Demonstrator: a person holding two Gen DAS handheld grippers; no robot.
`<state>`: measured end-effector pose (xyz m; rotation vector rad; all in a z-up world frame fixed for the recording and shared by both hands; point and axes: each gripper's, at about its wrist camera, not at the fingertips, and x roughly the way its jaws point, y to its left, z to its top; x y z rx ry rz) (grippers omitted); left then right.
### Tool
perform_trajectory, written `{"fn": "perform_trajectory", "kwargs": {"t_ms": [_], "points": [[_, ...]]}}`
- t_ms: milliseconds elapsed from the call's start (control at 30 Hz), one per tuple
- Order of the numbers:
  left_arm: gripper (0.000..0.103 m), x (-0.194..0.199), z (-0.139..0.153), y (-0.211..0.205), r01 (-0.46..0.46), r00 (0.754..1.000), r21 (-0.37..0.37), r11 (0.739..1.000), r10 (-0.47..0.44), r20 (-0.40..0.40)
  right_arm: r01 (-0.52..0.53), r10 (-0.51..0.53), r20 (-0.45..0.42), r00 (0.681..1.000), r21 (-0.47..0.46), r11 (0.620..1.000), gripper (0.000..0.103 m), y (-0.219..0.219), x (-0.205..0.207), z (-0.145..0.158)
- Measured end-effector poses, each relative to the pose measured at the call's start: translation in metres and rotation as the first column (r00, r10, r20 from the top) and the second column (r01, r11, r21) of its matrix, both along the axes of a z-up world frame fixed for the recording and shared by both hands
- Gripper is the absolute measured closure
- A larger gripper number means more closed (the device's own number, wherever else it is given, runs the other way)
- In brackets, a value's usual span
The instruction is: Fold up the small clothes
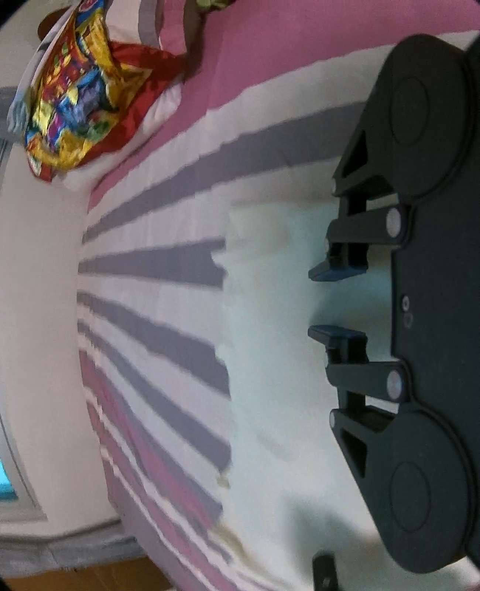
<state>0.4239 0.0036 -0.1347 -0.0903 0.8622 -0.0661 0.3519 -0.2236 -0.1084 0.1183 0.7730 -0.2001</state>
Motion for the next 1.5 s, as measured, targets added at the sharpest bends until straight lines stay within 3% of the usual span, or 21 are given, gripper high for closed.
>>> {"fn": "perform_trajectory", "kwargs": {"t_ms": [167,333,433,600,833,1100,1367,1500], "points": [[0.025,0.019,-0.001,-0.004,-0.005,1.0,0.037,0.999,0.004,0.028,0.053,-0.053,0.003,0.999,0.003,0.999,0.079,-0.022,0.011,-0.009],[0.025,0.055,-0.004,0.002,-0.067,0.998,0.039,0.997,0.067,0.0,0.074,-0.074,-0.017,0.997,-0.014,0.997,0.08,-0.023,0.019,-0.013],[0.025,0.064,-0.012,0.001,-0.058,0.998,0.056,0.997,0.059,-0.019,0.084,-0.084,-0.015,0.996,-0.021,0.996,0.079,-0.025,0.025,-0.015],[0.025,0.037,-0.002,0.002,-0.052,0.999,0.081,0.995,0.052,-0.001,0.077,-0.078,-0.047,0.996,-0.01,0.997,0.078,-0.025,0.027,-0.008],[0.025,-0.045,0.015,0.014,0.017,1.0,0.068,0.998,-0.016,-0.013,-0.027,0.026,0.017,1.0,0.071,0.997,0.076,0.007,-0.043,0.017],[0.025,-0.116,0.02,0.025,0.044,0.997,0.002,0.999,-0.043,-0.066,-0.091,0.096,-0.023,0.995,0.151,0.984,0.075,0.051,-0.112,0.013],[0.025,-0.15,0.006,0.044,-0.031,0.99,-0.178,0.984,0.006,-0.138,-0.095,0.101,-0.028,0.995,0.169,0.981,0.066,0.061,-0.134,0.021],[0.025,-0.148,-0.006,0.052,-0.084,0.985,-0.266,0.96,0.04,-0.169,-0.109,0.115,-0.027,0.993,0.15,0.983,0.065,0.068,-0.138,0.022]]}}
